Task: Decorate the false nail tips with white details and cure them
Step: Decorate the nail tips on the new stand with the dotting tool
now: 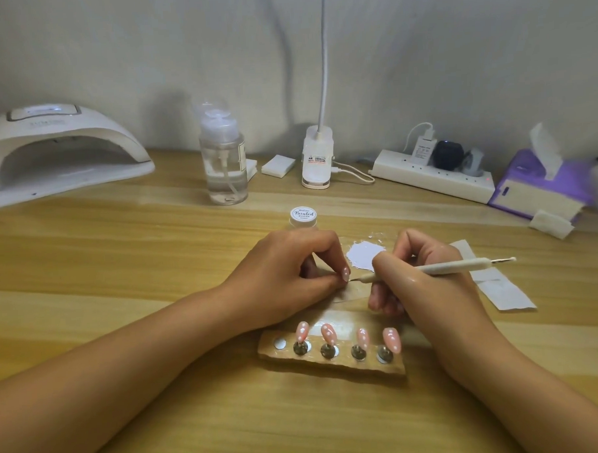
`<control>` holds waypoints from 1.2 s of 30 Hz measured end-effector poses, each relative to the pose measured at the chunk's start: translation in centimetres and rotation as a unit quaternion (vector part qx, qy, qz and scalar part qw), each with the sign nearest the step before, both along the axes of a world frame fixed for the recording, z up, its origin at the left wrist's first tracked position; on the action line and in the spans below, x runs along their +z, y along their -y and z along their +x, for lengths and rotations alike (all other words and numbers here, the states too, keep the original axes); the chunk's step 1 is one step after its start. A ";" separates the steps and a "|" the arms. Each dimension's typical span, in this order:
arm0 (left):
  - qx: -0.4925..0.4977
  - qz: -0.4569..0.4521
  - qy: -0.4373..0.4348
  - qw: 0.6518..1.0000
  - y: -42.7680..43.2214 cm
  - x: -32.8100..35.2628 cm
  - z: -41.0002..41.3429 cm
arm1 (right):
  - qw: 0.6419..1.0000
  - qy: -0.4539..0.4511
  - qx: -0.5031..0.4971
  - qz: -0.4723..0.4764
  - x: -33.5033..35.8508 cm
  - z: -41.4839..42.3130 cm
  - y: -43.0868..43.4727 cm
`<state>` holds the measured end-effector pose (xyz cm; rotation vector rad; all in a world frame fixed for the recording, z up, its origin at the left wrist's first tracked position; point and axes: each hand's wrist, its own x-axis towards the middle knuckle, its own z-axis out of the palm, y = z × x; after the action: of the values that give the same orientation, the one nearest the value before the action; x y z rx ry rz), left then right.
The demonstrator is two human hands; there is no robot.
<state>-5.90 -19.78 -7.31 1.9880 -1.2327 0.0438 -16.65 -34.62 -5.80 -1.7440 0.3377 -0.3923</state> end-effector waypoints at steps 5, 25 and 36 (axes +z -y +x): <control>0.001 -0.002 0.001 1.000 0.0 0.0 0.0 | 1.000 0.012 0.005 -0.008 -0.1 0.1 0.1; 0.000 -0.004 0.005 1.000 0.0 -0.1 0.0 | 1.000 0.022 -0.001 0.007 -0.3 0.2 0.2; -0.002 -0.003 -0.005 1.000 0.0 -0.1 0.1 | 0.995 0.078 -0.047 0.045 -0.5 0.2 0.4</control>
<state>-5.83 -19.76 -7.46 1.9790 -1.2299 0.0355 -16.48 -35.03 -6.27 -1.6034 0.3206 -0.5689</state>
